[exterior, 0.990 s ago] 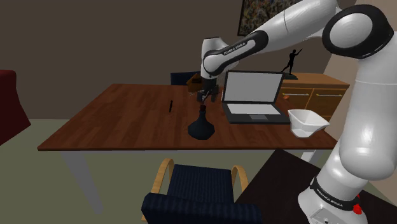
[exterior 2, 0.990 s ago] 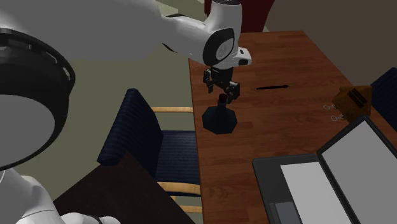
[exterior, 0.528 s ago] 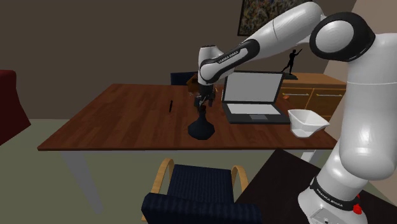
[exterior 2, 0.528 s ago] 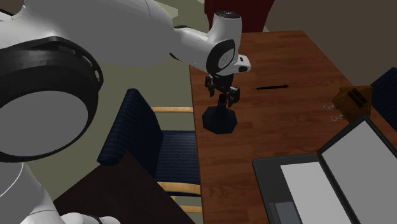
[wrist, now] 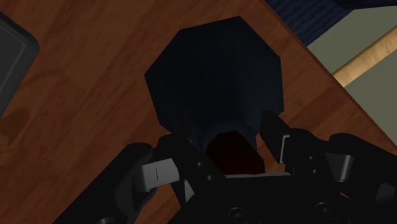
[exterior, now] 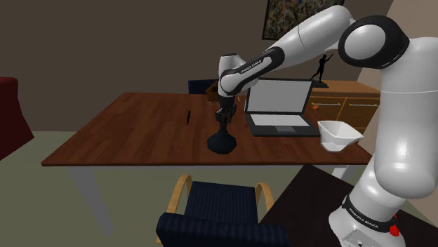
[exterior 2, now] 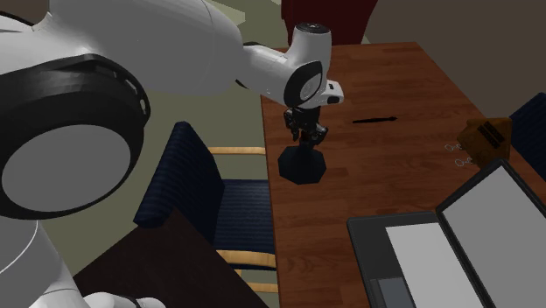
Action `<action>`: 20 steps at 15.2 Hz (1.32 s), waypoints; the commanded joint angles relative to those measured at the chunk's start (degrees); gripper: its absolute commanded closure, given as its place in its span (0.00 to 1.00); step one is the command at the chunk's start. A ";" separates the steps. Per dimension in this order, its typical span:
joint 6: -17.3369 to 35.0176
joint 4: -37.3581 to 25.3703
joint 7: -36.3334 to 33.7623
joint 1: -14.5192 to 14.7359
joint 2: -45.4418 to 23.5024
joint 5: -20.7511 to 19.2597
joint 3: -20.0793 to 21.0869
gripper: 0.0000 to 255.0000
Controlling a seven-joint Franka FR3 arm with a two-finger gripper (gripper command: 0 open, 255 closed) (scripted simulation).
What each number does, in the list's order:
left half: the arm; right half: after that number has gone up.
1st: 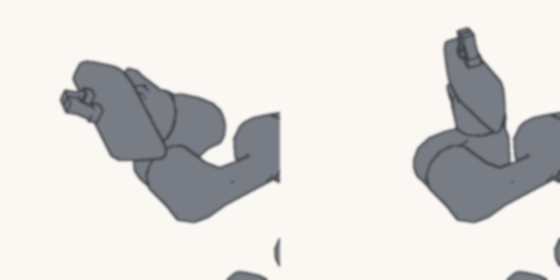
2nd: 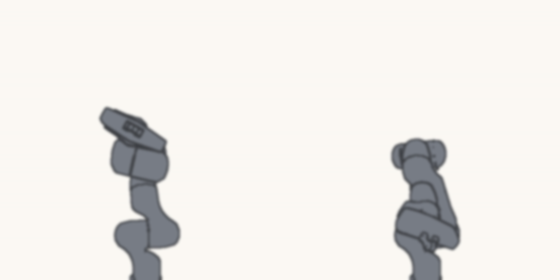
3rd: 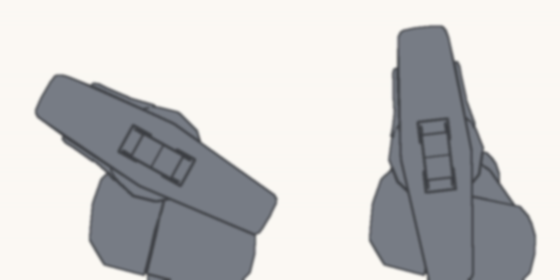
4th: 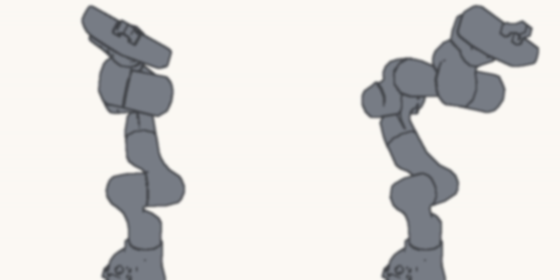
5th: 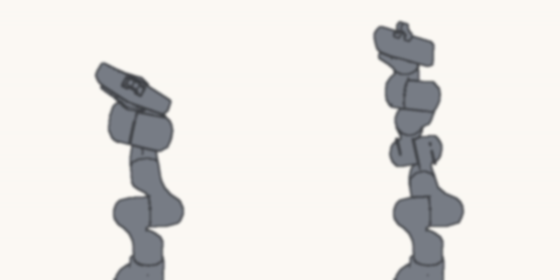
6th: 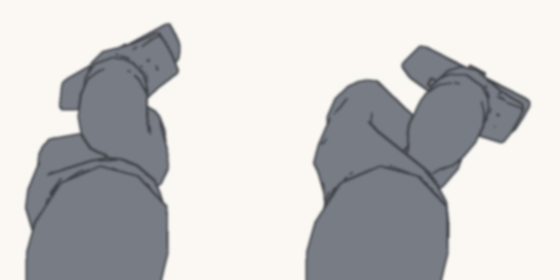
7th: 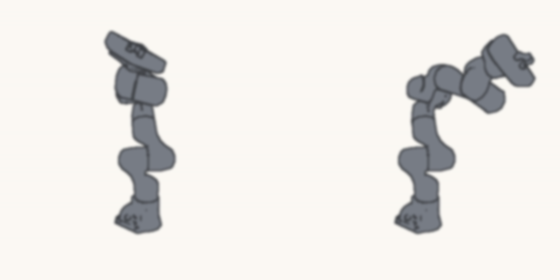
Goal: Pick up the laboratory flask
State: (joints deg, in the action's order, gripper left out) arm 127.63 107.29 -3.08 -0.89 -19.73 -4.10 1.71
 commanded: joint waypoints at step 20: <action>-10.00 -5.18 0.69 -0.06 4.82 0.54 0.16 1.00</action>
State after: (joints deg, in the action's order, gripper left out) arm 118.36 102.63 -2.42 -0.96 -15.22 -3.59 1.86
